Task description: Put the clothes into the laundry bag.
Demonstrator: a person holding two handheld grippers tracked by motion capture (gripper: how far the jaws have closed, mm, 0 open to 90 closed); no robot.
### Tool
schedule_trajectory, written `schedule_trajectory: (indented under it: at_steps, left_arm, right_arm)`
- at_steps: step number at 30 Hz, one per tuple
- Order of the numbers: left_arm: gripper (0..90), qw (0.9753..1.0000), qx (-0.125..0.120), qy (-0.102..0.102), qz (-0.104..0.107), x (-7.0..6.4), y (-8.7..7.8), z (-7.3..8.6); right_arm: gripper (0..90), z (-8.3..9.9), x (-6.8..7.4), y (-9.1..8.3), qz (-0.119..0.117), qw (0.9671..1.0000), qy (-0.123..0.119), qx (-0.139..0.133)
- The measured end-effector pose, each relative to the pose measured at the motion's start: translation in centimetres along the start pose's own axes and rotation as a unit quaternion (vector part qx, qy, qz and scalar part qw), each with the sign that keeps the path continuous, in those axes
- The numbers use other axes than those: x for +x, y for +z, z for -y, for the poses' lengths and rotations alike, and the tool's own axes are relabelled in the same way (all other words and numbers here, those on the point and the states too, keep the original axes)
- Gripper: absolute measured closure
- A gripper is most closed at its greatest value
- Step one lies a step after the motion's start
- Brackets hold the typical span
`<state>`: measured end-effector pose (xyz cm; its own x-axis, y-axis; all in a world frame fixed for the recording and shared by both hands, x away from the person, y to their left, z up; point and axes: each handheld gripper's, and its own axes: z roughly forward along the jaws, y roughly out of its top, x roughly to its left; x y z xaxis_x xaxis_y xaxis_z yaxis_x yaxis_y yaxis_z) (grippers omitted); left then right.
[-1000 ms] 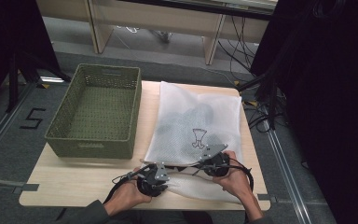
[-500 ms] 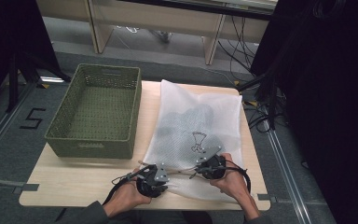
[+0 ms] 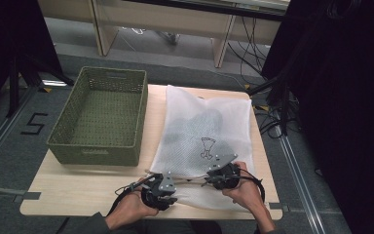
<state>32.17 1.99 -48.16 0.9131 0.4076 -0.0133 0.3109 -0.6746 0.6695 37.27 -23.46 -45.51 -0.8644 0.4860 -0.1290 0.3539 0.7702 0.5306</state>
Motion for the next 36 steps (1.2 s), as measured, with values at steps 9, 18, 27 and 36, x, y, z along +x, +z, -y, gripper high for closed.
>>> schedule_trajectory:
  at_steps: [9, 18, 27, 36]
  left_arm:
    - [49.3, 0.9985, -0.044, -0.026, -0.018, 0.5, -4.3, 1.2]
    - [40.4, 0.9938, -0.068, -0.057, -0.067, 2.1, -7.9, 3.8]
    - [36.8, 0.9884, -0.079, -0.078, -0.104, 3.2, -10.1, 5.9]
    - [32.5, 0.9853, -0.085, -0.082, -0.124, 3.2, -11.1, 7.2]
  right_arm:
    - [63.4, 0.5, -0.1, -1.5, 0.017, 0.9992, 0.017, -0.033]
    - [55.7, 1.5, 0.2, -3.1, 0.036, 0.9963, 0.042, -0.067]
    - [49.3, 2.1, 0.5, -4.0, 0.057, 0.9909, 0.075, -0.096]
    - [39.4, 2.8, 0.8, -4.5, 0.074, 0.9822, 0.117, -0.127]
